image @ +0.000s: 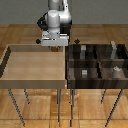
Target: Place the loaf of bread into the appropriate compartment.
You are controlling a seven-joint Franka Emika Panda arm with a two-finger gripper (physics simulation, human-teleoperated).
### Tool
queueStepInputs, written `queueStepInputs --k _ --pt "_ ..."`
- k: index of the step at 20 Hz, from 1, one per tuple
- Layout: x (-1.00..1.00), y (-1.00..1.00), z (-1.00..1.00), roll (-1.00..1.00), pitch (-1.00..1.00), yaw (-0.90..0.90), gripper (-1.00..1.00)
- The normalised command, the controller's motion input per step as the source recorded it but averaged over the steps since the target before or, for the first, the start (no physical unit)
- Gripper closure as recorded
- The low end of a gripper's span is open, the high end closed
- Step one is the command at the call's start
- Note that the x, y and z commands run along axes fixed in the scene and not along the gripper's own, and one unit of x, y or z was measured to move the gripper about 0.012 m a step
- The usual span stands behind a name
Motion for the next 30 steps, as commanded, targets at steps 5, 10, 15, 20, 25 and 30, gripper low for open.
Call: queueStepInputs --k 5,10,15,20,25,30 --pt "0.00 0.80 0.00 0.00 0.00 0.00 1.00" --pt "0.00 1.00 0.00 0.00 0.00 0.00 1.00" --pt "0.00 1.00 0.00 0.00 0.00 0.00 1.00" --pt "0.30 0.40 0.00 0.00 0.00 0.00 1.00" --pt "1.00 0.00 0.00 0.00 0.00 0.00 1.00" --pt "0.00 0.00 0.00 0.00 0.00 0.00 1.00"
